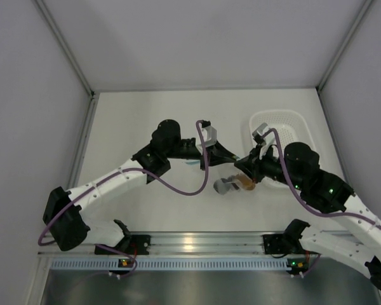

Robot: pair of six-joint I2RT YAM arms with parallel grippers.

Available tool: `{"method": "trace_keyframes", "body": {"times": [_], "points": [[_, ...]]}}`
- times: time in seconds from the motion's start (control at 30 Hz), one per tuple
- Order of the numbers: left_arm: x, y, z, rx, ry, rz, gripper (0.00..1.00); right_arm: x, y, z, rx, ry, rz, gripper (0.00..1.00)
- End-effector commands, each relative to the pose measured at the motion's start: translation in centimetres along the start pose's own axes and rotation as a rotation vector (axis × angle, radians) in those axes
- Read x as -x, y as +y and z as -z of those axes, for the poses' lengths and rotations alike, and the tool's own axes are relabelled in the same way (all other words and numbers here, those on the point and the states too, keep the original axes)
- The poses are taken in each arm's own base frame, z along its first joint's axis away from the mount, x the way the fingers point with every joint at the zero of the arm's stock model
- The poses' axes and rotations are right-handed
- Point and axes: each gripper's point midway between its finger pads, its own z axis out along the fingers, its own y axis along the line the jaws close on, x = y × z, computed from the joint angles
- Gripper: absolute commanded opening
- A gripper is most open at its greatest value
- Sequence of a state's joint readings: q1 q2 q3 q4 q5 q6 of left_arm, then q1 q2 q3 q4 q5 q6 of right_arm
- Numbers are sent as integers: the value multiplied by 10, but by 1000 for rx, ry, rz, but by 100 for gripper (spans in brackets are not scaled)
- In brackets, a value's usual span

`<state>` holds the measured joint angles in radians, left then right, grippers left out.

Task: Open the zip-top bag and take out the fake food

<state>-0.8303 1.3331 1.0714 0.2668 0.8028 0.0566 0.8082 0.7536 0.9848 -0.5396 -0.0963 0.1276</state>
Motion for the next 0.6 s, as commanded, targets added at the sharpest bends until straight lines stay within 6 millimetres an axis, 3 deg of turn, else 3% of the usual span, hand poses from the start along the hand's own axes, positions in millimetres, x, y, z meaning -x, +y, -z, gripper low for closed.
{"method": "trace_keyframes", "body": {"times": [0.0, 0.33, 0.47, 0.5, 0.53, 0.57], "points": [[7, -2, 8, -16, -13, -52, 0, 45, 2, 21, -11, -173, 7, 0], [-18, -9, 35, -78, 118, -39, 0, 57, -14, 50, -113, -267, 7, 0], [-15, -16, 35, -131, 104, -17, 0, 52, -9, 43, -77, -243, 22, 0], [-9, -18, 34, -150, 94, -9, 0, 48, 1, 40, -19, -223, 31, 0], [-7, -21, 33, -173, 88, -4, 0, 43, 2, 34, -8, -195, 43, 3], [-7, -22, 32, -193, 87, 4, 0, 41, 4, 31, 6, -183, 46, 20]]}}
